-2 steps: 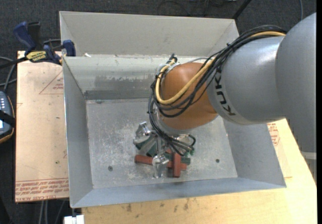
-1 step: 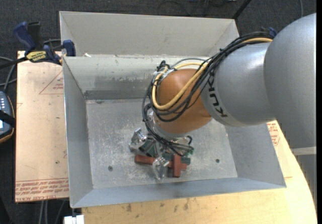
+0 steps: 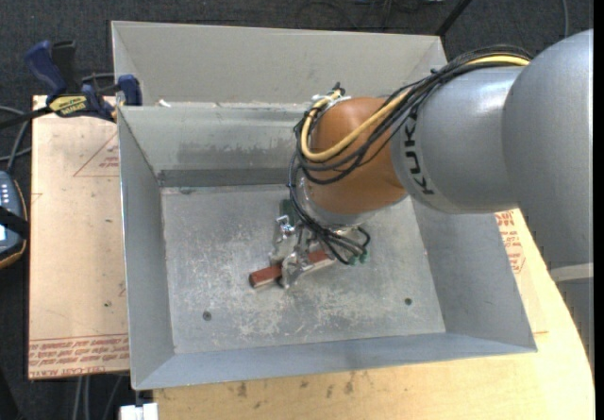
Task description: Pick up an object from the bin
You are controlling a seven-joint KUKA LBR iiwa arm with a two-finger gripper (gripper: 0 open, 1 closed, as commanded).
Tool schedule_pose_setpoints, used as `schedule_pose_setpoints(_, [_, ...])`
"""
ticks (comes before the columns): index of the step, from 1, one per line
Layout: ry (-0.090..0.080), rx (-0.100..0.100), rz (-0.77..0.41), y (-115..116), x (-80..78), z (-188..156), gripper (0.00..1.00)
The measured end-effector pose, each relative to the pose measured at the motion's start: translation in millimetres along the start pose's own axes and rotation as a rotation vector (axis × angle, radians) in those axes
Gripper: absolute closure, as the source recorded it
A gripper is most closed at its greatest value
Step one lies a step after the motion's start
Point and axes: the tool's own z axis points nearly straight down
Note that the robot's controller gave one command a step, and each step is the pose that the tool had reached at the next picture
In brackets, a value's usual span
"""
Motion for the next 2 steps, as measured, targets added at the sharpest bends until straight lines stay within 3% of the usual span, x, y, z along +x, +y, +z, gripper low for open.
schedule_pose_setpoints(1, [0.0,0.0,0.0,0.0,0.0,0.0,1.0])
schedule_pose_setpoints(2, [0.014,0.003,0.016,-10.4,-6.7,-143.7,1.0])
